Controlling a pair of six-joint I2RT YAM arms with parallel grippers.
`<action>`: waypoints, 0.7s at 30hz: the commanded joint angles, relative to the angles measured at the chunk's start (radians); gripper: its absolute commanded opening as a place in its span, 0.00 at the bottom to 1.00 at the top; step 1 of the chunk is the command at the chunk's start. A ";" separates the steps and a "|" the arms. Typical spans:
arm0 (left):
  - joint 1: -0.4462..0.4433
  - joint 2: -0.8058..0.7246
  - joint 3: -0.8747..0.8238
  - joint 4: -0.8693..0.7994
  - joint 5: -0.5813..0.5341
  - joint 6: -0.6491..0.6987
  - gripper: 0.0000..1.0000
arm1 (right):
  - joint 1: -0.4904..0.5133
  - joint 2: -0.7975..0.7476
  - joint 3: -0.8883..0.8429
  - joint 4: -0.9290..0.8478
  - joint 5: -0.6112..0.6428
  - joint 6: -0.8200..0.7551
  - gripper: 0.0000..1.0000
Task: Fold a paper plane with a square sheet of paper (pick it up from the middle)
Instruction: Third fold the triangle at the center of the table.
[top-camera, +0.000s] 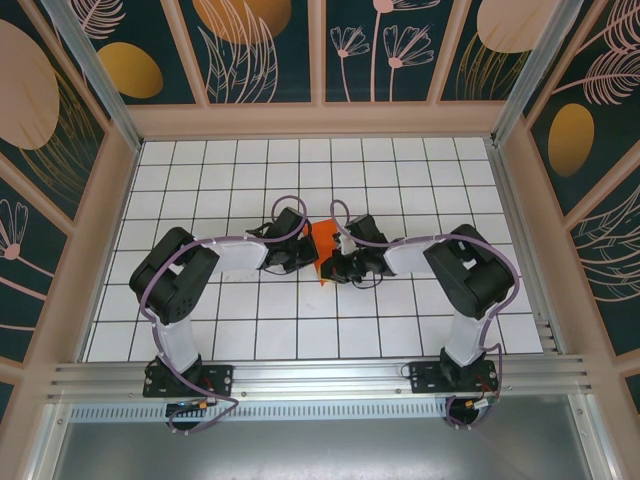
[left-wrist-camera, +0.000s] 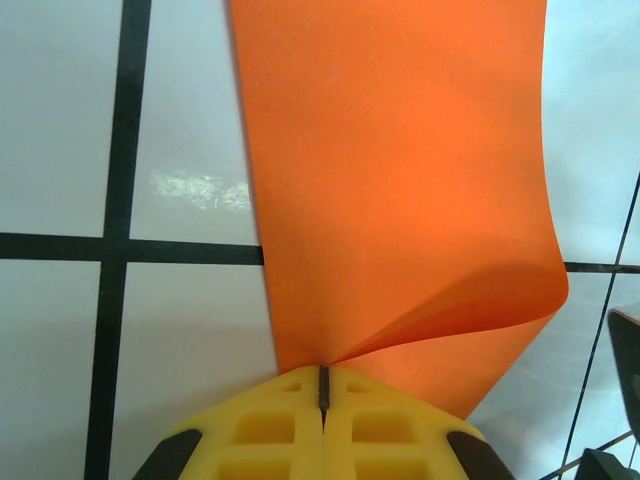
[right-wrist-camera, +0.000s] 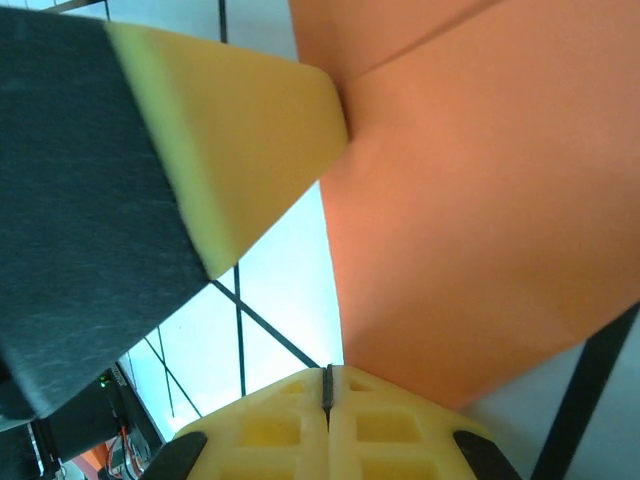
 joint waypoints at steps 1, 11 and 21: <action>0.003 0.031 -0.018 -0.114 -0.087 -0.017 0.00 | 0.015 0.018 -0.016 -0.029 -0.004 -0.034 0.04; 0.003 0.031 -0.022 -0.115 -0.093 -0.025 0.00 | 0.040 -0.011 -0.020 -0.054 0.007 -0.050 0.04; 0.003 0.027 -0.019 -0.114 -0.093 -0.026 0.00 | 0.033 -0.024 -0.006 -0.088 0.050 -0.066 0.04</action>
